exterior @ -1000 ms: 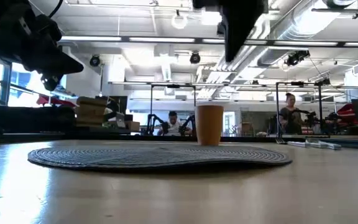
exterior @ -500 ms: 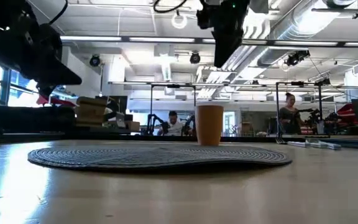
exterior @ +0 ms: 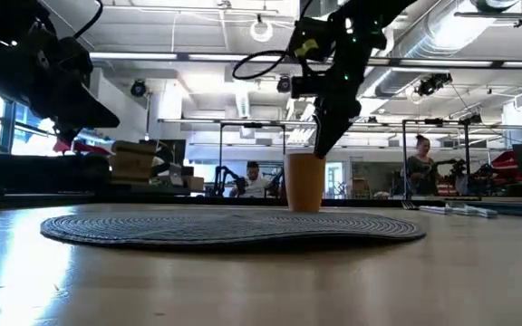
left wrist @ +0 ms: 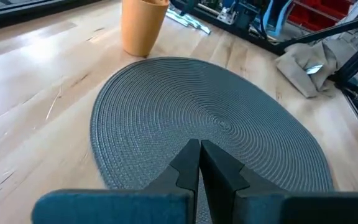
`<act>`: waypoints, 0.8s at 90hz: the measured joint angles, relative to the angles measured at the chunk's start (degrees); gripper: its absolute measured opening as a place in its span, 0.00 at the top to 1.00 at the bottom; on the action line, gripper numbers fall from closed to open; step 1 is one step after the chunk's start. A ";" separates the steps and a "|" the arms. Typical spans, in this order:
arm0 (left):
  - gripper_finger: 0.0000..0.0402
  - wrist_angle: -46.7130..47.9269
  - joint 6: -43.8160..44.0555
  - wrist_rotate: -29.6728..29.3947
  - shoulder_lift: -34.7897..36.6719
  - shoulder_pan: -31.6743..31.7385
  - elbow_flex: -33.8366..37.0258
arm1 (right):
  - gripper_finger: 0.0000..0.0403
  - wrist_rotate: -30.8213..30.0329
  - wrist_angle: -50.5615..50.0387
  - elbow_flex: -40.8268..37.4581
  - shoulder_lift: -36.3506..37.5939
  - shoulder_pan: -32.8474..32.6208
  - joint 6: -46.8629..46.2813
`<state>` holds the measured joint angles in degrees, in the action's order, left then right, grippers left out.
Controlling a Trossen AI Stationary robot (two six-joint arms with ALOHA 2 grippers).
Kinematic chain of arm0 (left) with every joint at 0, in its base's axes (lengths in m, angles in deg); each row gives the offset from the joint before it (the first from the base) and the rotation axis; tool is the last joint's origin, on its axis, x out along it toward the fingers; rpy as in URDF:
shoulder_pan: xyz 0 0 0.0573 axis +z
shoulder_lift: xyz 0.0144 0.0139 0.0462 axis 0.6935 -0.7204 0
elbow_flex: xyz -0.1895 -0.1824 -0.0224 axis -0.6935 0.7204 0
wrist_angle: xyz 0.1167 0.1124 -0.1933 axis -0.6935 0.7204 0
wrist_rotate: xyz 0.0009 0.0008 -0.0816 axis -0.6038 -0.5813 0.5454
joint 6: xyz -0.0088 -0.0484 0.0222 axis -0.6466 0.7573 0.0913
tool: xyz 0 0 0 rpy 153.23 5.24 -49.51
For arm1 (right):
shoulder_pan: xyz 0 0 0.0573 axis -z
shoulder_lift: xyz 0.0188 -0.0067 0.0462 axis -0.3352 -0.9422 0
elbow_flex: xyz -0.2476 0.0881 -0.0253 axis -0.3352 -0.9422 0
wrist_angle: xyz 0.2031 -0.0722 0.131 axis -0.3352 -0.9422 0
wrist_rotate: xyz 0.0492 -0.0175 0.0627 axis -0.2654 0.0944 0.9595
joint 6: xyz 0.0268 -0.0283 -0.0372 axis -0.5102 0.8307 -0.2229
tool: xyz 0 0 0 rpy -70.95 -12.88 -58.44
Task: Set table place
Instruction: Move the yellow cup to the top right of the table
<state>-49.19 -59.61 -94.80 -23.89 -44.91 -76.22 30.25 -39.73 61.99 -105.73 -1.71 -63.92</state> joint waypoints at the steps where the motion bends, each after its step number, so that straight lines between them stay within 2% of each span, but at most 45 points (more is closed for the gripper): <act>1: 1.00 0.00 0.00 -0.02 0.00 0.00 0.00 | 0.54 -0.13 0.31 -0.14 0.00 0.08 0.37; 21: 1.00 -0.13 -0.04 -1.82 0.00 0.00 0.00 | 0.60 -0.92 3.40 -0.81 -1.52 1.00 4.80; 34: 1.00 -0.48 -0.07 -3.07 -0.11 0.00 0.00 | 0.72 -0.44 5.11 -0.81 -4.63 1.37 7.42; 42: 1.00 -0.83 -0.07 -3.21 -0.11 0.00 0.00 | 0.83 -2.96 4.10 -0.83 -5.68 0.82 8.83; 52: 1.00 -0.82 -0.09 -3.15 -0.11 0.00 0.00 | 0.97 -3.89 -1.99 0.35 -4.71 0.30 8.74; 62: 1.00 -0.76 -0.07 -3.05 -0.09 -0.02 0.00 | 0.99 -2.86 -10.16 2.17 -1.28 0.44 5.35; 72: 1.00 -0.78 -0.02 -3.02 -0.11 -0.03 0.00 | 1.00 0.69 -15.48 2.27 3.32 0.95 1.15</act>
<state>-49.97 -59.64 -97.83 -24.00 -44.94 -76.22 30.94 -55.21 64.26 -102.41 -0.75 -62.76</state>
